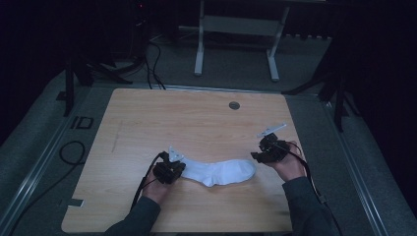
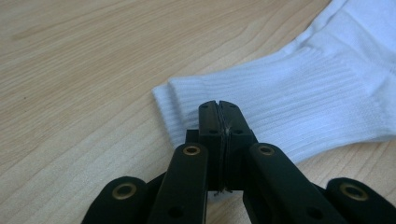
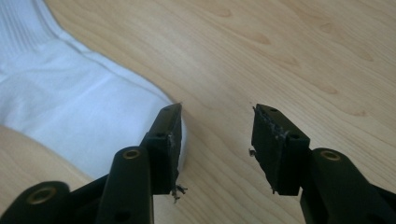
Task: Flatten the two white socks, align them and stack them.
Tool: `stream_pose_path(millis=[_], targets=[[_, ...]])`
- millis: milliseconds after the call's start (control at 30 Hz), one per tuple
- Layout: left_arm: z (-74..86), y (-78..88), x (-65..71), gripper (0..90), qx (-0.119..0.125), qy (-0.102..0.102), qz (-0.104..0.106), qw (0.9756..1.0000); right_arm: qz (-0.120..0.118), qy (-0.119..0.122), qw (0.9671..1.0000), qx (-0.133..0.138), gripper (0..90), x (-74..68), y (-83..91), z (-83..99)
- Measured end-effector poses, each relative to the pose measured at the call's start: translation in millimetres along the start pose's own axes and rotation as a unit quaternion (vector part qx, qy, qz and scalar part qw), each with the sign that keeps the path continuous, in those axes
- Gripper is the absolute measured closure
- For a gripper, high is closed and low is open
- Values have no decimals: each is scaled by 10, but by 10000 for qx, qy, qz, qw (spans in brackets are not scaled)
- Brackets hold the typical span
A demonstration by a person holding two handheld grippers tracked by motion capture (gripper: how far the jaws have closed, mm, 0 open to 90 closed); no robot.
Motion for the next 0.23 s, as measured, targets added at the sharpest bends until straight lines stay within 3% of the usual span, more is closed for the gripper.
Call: stream_pose_path(millis=[233], targets=[[-12, 60, -25, 890, 175, 100, -43, 9998, 44, -64, 10000, -48, 508, 47, -52, 45]])
Point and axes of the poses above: each handheld gripper's, and its own axes: y roughly backward along the jaws, z roughly out of its underside, x roughly to its right, the point moved 1 cm from there along -y, roughly forward along the jaws, and after that the axes turned 3 degrees about -x, right-handed, at the moved point
